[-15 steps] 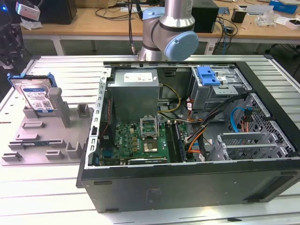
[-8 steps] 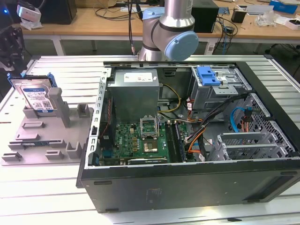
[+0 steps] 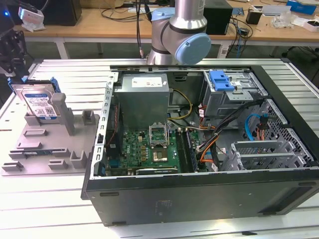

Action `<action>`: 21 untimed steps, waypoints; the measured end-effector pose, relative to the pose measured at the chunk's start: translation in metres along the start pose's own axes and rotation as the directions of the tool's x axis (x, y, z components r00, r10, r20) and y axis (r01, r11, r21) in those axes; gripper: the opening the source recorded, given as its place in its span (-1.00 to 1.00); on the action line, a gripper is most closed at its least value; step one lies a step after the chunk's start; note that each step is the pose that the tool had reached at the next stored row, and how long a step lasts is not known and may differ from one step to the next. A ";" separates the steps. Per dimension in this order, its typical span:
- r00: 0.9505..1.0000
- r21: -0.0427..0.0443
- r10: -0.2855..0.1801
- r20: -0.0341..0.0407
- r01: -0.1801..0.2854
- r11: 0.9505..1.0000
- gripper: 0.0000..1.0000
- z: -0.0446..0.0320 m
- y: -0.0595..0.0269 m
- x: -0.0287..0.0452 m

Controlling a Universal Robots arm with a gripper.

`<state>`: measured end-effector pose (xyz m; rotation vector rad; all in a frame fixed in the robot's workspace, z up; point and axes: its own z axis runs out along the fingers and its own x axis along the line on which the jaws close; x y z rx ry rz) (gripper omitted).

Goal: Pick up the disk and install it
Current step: 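Pick up the disk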

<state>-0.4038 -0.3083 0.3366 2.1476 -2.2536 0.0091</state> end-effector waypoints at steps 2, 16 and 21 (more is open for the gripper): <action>1.000 0.000 0.000 0.000 0.000 1.000 -0.16 0.0003 0.0000 0.0018; 1.000 0.000 0.008 0.001 -0.008 1.000 -0.16 0.0093 -0.0002 0.0028; 1.000 0.000 0.009 0.003 -0.009 1.000 -0.16 0.0127 -0.0003 0.0028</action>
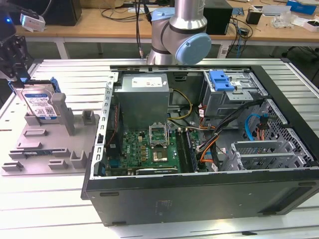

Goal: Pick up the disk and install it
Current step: 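Pick up the disk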

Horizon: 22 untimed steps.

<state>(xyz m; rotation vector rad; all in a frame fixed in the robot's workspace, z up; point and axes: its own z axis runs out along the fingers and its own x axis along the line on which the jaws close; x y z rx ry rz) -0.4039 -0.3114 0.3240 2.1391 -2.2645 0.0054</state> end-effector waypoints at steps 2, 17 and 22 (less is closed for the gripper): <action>1.000 0.000 0.000 0.002 0.000 1.000 -0.16 0.0017 0.0000 0.0000; 1.000 -0.001 0.000 0.013 0.000 1.000 -0.16 0.0136 -0.0003 -0.0003; 1.000 -0.001 0.001 0.017 -0.001 1.000 -0.16 0.0171 -0.0004 -0.0004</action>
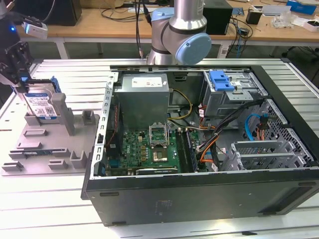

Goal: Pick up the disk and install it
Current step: 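Pick up the disk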

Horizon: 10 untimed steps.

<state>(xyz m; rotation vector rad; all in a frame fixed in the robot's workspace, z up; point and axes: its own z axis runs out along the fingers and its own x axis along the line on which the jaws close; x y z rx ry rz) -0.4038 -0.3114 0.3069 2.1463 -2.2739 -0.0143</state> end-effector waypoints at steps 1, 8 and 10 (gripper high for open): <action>1.000 0.000 0.000 0.001 0.000 1.000 -0.16 0.0005 0.0000 0.0000; 1.000 0.000 0.000 0.004 0.000 1.000 -0.16 0.0034 -0.0001 0.0000; 1.000 0.000 0.000 0.004 0.000 1.000 -0.16 0.0040 -0.0001 0.0001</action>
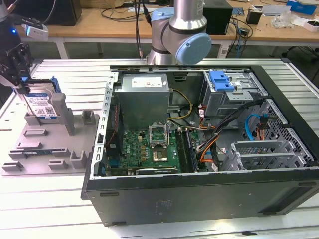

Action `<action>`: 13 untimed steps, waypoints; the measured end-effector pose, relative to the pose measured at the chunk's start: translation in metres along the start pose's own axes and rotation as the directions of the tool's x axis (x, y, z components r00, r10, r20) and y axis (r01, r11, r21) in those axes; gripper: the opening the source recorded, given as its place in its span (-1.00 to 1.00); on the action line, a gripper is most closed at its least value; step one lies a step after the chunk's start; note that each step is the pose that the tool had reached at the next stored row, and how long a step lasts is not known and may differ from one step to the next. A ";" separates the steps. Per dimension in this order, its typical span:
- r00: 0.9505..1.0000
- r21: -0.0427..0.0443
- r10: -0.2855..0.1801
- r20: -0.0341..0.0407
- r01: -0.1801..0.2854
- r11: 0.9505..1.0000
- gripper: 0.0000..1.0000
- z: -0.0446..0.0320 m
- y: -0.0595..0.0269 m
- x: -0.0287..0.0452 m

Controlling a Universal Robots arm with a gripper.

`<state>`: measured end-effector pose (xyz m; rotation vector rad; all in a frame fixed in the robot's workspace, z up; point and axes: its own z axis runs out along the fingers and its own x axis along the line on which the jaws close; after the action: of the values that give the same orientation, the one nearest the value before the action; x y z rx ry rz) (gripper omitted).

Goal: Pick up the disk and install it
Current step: 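Pick up the disk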

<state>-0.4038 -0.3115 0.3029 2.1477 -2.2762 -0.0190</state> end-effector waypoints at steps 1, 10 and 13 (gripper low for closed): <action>1.000 0.000 0.000 0.000 0.000 1.000 -0.16 0.0004 0.0000 0.0001; 1.000 0.000 0.000 0.000 0.000 1.000 -0.16 0.0028 -0.0001 0.0007; 1.000 0.000 0.000 0.000 0.000 1.000 -0.16 0.0031 0.0002 0.0007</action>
<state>-0.4040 -0.3122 0.2998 2.1485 -2.2762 -0.0188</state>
